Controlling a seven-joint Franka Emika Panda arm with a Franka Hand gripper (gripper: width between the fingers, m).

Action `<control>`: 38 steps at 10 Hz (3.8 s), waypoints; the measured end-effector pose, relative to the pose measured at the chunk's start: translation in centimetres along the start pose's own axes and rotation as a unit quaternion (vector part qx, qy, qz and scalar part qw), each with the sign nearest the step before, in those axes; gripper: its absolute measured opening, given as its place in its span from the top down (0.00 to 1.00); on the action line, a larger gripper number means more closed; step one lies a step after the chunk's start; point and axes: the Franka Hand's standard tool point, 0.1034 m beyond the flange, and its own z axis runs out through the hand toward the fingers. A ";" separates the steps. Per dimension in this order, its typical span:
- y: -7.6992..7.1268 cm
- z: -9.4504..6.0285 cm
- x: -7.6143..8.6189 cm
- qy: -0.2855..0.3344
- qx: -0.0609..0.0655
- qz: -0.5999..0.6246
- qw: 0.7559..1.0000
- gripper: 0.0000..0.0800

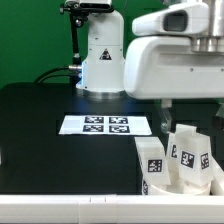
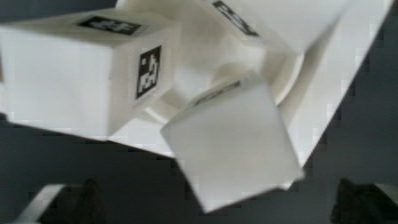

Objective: Assemble stool

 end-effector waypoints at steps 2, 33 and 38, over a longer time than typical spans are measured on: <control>0.2 0.2 0.3 -0.008 0.000 -0.046 0.999 0.19; -0.6 1.0 1.4 0.011 0.053 0.685 0.726 0.19; -0.6 0.6 1.8 0.031 0.043 0.463 0.885 0.19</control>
Offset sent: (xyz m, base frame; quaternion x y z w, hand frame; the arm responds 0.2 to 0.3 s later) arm 0.0000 0.0000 0.0000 0.0000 0.0000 0.0000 1.0000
